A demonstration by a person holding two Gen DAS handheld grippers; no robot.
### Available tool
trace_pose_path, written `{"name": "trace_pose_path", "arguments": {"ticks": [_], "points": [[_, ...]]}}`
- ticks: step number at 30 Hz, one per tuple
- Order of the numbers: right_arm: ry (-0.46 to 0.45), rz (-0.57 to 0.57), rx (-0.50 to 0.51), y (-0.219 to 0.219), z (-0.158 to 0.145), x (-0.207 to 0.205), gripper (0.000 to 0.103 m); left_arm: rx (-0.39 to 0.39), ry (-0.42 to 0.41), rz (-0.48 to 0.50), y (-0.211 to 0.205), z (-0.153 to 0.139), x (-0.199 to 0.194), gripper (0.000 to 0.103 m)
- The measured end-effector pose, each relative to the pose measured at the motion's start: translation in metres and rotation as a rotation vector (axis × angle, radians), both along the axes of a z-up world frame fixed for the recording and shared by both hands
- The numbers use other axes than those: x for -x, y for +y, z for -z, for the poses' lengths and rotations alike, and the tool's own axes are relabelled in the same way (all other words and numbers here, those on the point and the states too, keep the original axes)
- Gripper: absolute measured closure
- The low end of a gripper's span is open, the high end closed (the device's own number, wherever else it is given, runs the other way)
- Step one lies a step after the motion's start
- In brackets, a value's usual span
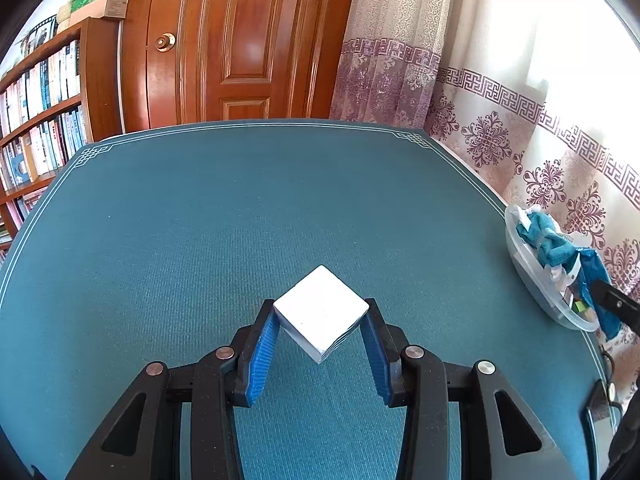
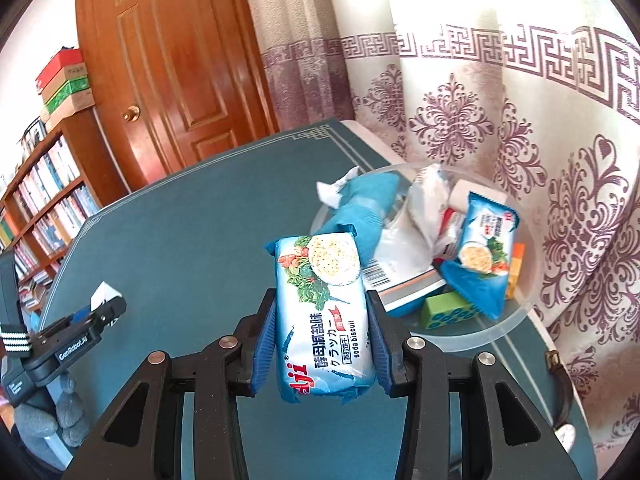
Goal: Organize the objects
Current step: 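Carry the cracker packet into the bowl and open the right gripper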
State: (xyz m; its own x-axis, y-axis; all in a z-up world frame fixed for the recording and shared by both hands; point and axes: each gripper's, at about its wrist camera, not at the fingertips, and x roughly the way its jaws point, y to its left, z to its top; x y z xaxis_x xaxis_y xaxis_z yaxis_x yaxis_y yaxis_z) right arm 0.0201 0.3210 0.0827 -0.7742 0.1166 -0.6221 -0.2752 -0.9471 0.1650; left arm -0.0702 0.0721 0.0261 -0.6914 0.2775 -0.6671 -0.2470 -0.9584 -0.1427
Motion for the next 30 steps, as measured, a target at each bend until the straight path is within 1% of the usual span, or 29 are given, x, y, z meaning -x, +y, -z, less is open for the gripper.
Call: {"name": "trace_pose_path", "arguments": {"ticks": [5,8,12,16,21,25,28,30], "points": [[0.016,0.102,-0.019,0.031,-0.010,0.002,0.060,0.004,-0.001,0.005,0.002,0.000,0.000,0.059],[0.019,0.144,-0.043,0.045,-0.015,0.007,0.060,0.004,0.000,0.005,0.002,0.000,0.000,0.059],[-0.005,0.195,-0.068,0.064,-0.010,0.021,0.060,0.006,-0.002,0.005,0.002,0.000,0.000,0.059],[-0.043,0.239,-0.096,0.079,0.000,0.037,0.060,0.008,-0.001,0.007,0.003,0.000,0.000,0.059],[-0.082,0.266,-0.128,0.089,0.010,0.052,0.060,0.012,-0.008,0.008,0.002,0.002,0.001,0.059],[-0.091,0.265,-0.162,0.087,0.013,0.058,0.060,0.013,-0.011,0.010,0.003,0.003,0.001,0.059],[-0.090,0.257,-0.155,0.086,0.012,0.059,0.060,0.015,-0.010,0.012,0.003,0.004,0.000,0.059],[-0.084,0.249,-0.144,0.085,0.010,0.059,0.057,0.016,-0.010,0.013,0.004,0.004,0.000,0.059]]}}
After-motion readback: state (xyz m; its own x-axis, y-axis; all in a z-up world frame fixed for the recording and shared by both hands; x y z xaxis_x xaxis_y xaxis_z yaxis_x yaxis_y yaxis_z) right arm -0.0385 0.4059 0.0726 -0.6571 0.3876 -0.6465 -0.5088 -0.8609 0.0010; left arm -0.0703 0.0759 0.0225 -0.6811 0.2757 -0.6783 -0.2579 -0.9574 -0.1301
